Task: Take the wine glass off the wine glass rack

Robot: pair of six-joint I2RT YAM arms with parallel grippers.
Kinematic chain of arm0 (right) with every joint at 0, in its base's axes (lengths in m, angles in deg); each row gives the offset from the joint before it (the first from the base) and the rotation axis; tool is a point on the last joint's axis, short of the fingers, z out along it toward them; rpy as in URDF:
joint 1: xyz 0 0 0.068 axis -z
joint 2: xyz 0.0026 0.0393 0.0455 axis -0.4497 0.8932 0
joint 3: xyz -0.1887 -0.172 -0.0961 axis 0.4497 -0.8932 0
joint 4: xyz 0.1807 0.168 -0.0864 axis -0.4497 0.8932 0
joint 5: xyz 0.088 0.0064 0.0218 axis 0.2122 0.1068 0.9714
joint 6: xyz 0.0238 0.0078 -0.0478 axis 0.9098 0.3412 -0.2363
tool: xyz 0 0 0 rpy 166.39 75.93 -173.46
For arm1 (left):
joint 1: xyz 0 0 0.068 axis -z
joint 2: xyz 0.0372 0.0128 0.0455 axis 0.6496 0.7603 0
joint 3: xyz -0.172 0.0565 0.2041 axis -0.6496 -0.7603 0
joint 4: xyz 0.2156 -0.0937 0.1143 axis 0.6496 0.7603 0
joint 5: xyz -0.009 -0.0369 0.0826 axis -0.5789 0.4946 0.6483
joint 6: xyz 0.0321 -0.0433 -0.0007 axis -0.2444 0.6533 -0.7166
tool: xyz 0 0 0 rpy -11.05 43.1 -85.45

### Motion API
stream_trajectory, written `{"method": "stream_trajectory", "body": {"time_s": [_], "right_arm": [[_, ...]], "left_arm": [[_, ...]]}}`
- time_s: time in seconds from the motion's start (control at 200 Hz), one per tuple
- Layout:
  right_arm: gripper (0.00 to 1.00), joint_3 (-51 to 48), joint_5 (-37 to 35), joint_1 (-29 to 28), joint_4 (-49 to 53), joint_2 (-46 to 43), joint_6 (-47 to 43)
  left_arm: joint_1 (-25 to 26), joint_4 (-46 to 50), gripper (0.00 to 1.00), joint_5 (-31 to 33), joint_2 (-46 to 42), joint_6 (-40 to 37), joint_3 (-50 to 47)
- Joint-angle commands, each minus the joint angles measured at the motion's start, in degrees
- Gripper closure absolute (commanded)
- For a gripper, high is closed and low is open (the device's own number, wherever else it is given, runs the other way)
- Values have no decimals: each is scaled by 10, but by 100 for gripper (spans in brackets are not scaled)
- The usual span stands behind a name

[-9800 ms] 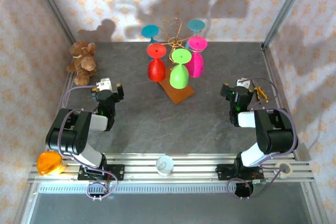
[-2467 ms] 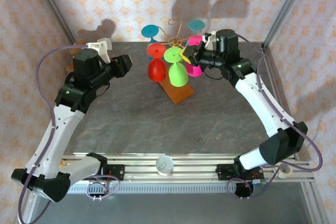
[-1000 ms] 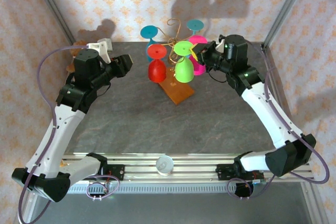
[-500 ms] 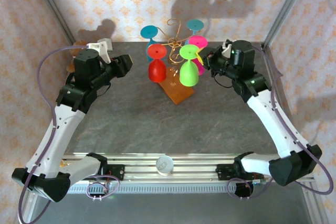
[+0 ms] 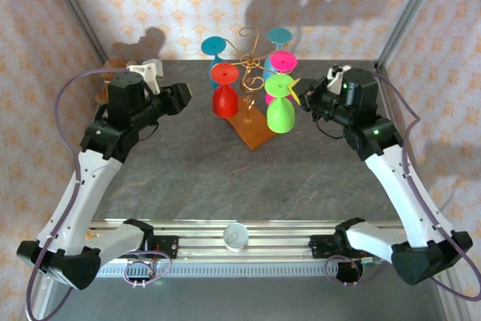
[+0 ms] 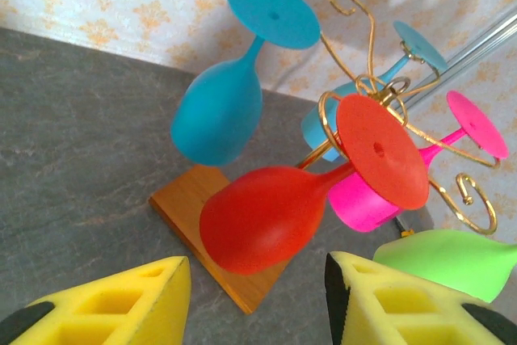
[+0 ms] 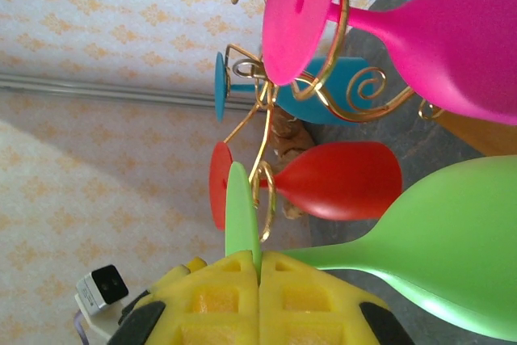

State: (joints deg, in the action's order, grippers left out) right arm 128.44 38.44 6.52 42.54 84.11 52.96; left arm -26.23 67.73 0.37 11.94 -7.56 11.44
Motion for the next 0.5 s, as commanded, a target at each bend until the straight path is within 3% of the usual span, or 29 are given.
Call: {"method": "stream_trajectory", "body": {"time_s": [0.0,0.17,0.496], "right_arm": [[100,-7,9,-3,29,-20,-61],[100,-30,12,-25,69,-31,-121],[100,-79,19,-81,83,-43,-199]], "left_arm": [[3,52,52,-21,-11,6,13],[6,104,51,-61,-21,26,-2],[10,204,51,-80,-94,39,-53]]}}
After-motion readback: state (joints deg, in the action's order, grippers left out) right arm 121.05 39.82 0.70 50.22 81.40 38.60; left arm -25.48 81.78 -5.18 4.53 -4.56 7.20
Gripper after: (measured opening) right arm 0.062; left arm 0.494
